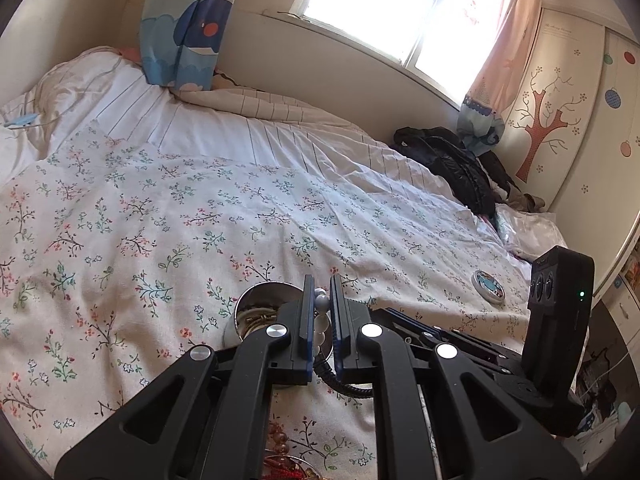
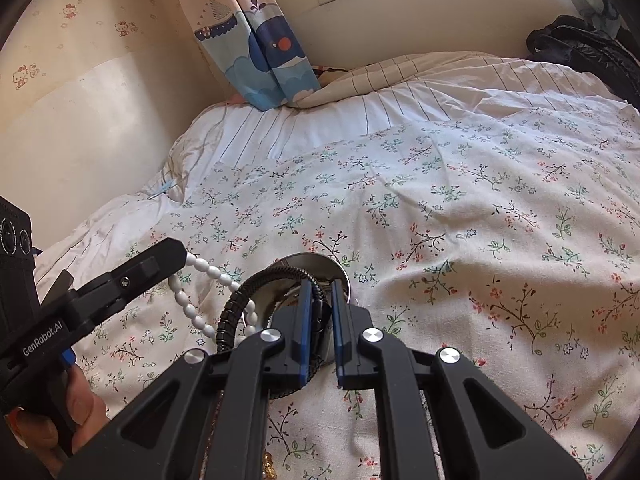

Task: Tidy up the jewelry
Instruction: 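Carry both bracelets into the silver tin and open both tools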

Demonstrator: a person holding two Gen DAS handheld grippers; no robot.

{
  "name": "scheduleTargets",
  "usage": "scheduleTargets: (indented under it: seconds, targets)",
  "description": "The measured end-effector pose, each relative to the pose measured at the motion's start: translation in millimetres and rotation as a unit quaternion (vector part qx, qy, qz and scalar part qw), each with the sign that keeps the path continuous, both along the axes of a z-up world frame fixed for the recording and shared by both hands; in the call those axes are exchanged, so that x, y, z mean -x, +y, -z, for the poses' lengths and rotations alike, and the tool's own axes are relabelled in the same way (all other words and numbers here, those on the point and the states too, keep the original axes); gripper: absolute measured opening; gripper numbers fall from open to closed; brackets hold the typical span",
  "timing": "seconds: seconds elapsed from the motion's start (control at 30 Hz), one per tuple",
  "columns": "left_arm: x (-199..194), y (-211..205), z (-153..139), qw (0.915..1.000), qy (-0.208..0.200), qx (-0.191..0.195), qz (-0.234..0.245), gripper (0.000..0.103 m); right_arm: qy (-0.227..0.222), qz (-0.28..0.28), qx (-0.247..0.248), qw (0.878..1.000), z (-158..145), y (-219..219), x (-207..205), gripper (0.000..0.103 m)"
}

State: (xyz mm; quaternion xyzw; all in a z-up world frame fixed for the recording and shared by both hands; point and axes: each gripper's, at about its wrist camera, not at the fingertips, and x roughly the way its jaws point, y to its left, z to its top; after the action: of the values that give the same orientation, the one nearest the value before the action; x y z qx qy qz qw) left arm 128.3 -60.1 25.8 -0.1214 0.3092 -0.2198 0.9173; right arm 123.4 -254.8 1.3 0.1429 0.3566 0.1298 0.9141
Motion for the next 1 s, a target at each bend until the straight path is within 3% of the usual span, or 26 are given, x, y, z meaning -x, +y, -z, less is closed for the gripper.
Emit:
scheduleTargets:
  seconds: [1.0]
  targets:
    - [-38.7,-17.1,23.0,0.9991,0.028,-0.03,-0.008,0.008,0.047,-0.022,0.039,0.998,36.4,23.9,-59.1,0.012]
